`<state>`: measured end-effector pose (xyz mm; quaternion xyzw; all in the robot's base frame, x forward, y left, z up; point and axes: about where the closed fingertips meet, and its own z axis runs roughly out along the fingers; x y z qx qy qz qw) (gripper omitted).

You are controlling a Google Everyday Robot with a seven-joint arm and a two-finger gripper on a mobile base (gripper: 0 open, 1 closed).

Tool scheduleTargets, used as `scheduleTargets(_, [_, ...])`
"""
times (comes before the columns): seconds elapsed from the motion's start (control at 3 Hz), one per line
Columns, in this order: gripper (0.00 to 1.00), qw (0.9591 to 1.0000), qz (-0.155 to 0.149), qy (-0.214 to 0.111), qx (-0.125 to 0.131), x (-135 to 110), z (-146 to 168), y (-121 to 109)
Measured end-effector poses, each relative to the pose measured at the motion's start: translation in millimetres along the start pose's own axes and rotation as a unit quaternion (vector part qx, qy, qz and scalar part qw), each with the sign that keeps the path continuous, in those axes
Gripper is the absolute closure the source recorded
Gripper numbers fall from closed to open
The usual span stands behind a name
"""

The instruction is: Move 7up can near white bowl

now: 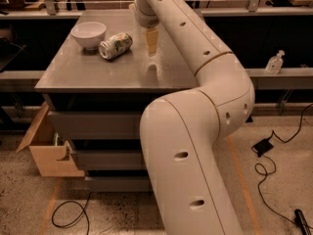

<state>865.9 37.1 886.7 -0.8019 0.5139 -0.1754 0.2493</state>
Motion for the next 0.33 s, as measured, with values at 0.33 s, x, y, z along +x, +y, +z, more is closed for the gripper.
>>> scheduleTargets(0.33, [0.0,1.0,0.001,0.0,0.002,0.4,-0.8,-1.7])
